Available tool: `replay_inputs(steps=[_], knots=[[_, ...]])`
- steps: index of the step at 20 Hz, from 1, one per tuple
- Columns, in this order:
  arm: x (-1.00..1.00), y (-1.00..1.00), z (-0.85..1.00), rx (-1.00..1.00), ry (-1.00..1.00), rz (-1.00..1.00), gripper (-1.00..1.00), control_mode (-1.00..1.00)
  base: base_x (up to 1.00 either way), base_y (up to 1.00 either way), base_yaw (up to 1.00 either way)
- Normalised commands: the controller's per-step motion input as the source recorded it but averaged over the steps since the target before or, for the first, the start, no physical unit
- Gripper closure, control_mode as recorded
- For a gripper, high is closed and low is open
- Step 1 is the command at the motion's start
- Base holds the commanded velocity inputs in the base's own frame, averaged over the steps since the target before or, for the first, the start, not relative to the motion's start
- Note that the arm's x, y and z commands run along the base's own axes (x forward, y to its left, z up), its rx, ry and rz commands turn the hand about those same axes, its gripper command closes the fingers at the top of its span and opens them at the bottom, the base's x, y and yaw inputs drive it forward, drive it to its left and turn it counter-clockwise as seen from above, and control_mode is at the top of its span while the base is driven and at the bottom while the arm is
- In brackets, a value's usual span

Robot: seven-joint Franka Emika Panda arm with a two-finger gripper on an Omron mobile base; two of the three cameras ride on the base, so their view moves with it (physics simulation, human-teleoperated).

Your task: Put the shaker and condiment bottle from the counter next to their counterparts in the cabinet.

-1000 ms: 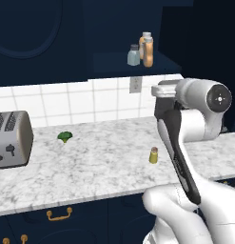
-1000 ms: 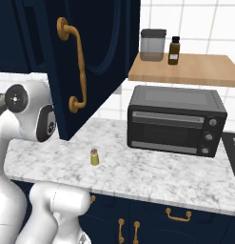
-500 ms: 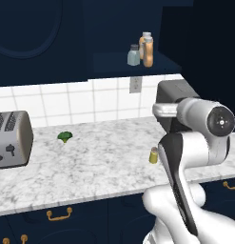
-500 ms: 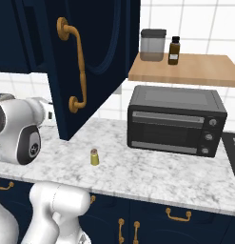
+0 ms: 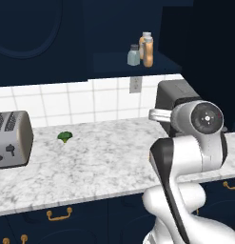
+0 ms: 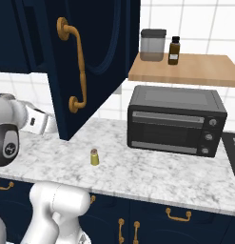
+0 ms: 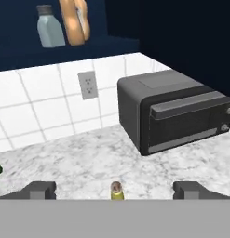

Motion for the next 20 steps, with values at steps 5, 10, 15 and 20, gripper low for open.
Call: replay_inputs(steps=[5, 10, 15, 20], knots=[[-0.03, 0.07, -0.72, 0.0, 0.0, -0.31, -1.0, -1.0, 0.0, 0.0, 0.0], [0.0, 0.09, -0.78, 0.0, -0.01, -0.37, -1.0, -1.0, 0.0, 0.0, 0.0], [0.01, 0.01, -0.64, 0.01, -0.07, -0.24, -1.0, -1.0, 0.0, 0.0, 0.0], [0.22, -0.02, -0.07, 0.25, 0.1, -0.04, -1.0, -1.0, 0.0, 0.0, 0.0]])
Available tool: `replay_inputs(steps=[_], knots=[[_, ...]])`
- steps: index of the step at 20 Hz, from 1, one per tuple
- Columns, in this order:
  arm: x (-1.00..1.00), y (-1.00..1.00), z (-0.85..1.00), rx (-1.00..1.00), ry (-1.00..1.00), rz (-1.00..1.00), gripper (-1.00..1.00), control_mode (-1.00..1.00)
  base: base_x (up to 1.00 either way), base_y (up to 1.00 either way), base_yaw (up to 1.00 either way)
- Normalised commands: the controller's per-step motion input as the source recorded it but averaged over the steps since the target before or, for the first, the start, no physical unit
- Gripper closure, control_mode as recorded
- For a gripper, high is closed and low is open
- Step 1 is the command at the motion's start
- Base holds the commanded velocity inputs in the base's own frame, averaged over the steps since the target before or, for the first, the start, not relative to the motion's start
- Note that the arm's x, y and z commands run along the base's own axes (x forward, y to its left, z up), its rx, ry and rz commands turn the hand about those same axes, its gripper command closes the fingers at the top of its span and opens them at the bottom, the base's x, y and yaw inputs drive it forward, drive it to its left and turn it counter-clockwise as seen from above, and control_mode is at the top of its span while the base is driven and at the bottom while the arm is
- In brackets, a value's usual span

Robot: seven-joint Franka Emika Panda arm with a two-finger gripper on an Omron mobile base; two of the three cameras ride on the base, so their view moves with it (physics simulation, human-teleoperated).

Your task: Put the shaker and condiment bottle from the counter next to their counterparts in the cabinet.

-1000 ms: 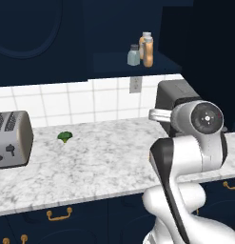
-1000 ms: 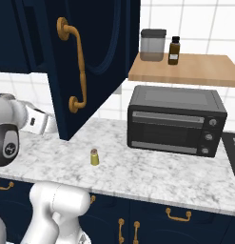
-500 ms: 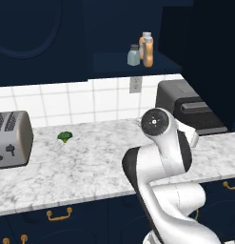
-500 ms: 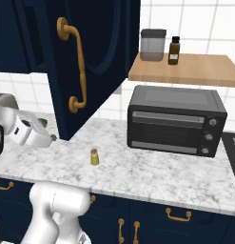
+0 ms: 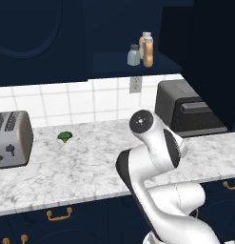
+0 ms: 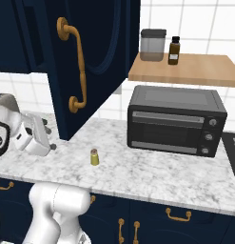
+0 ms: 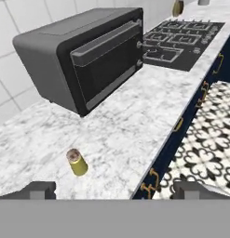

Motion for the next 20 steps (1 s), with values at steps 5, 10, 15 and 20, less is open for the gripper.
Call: replay_inputs(steps=[5, 10, 15, 20], knots=[[0.13, -0.05, 0.0, 0.27, 0.2, 0.0, -1.0, -1.0, 0.0, 0.0, 0.0], [0.38, 0.0, -0.01, 0.07, 0.25, 0.0, -1.0, -1.0, 0.0, 0.0, 0.0], [0.31, -0.02, 0.0, 0.01, 0.22, 0.09, -1.0, -1.0, 0.0, 0.0, 0.0], [0.2, -0.12, -0.02, 0.02, 0.18, 0.25, -1.0, -1.0, 0.0, 0.0, 0.0]])
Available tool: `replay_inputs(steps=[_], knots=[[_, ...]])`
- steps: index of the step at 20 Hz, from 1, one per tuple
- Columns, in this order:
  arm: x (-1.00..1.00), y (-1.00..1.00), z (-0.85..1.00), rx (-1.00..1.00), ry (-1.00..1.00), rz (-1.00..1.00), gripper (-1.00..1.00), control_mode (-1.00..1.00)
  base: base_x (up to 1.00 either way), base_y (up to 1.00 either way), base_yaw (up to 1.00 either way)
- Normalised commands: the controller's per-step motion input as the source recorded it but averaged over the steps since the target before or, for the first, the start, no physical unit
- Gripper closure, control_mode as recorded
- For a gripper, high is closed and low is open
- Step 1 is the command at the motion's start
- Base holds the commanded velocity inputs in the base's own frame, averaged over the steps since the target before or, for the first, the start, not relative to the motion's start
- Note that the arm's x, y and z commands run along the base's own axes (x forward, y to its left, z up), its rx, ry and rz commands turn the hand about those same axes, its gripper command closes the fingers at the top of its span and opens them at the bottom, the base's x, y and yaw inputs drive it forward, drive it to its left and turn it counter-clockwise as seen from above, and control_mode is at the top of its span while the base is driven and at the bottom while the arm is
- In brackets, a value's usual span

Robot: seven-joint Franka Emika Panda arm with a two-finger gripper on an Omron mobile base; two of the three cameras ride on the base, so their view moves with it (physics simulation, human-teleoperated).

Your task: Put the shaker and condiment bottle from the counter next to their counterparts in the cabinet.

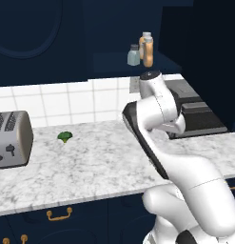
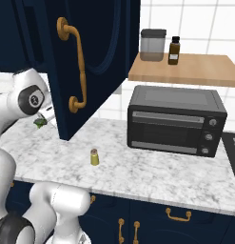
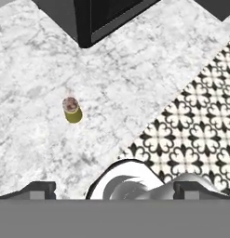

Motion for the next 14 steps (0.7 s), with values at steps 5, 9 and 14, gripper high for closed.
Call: replay_inputs(steps=[5, 9, 14], knots=[[0.01, -0.1, -0.16, 0.01, 0.08, 0.3, -1.0, -1.0, 0.0, 0.0, 0.0], [-0.02, -0.07, -0.34, 0.06, -0.06, 0.27, -1.0, -1.0, 0.0, 0.0, 0.0], [0.0, 0.0, -0.32, 0.02, -0.19, 0.25, -1.0, -1.0, 0.0, 0.0, 0.0]])
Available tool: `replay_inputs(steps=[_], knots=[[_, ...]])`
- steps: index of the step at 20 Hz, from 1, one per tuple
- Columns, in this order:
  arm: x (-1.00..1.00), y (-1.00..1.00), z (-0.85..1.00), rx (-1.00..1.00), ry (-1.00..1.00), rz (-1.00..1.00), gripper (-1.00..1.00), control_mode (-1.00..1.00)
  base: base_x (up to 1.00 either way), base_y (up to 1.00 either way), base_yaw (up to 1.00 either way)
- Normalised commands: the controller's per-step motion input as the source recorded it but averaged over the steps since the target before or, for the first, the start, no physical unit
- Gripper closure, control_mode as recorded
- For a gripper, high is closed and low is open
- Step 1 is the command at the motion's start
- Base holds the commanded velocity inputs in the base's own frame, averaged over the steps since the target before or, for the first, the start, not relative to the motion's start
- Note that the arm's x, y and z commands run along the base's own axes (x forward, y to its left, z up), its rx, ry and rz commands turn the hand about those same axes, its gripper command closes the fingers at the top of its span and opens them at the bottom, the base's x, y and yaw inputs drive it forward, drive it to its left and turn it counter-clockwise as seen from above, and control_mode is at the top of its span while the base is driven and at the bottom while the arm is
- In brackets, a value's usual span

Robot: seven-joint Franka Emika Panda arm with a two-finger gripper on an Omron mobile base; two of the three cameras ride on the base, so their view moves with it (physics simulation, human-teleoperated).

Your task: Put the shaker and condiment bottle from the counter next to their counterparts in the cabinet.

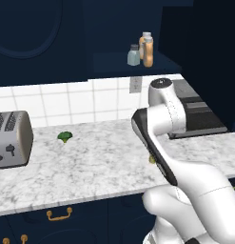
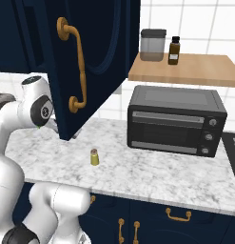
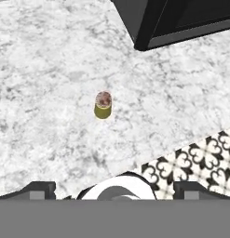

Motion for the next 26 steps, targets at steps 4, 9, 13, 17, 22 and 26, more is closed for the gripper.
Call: replay_inputs(steps=[4, 9, 13, 17, 22, 26], knots=[[0.17, -0.01, -0.24, 0.0, -0.07, 0.2, -1.0, -1.0, 0.0, 0.0, 0.0], [0.53, -0.15, -0.12, 0.0, 0.0, 0.18, -1.0, -1.0, 0.0, 0.0, 0.0], [0.68, -0.23, -0.15, 0.0, 0.01, 0.18, -1.0, -1.0, 0.0, 0.0, 0.0], [0.56, -0.14, -0.14, 0.0, 0.06, 0.16, -1.0, -1.0, 0.0, 0.0, 0.0], [0.23, 0.0, -0.28, 0.0, 0.15, 0.1, -1.0, -1.0, 0.0, 0.0, 0.0], [0.14, 0.0, -0.31, 0.0, 0.2, 0.07, -1.0, -1.0, 0.0, 0.0, 0.0]])
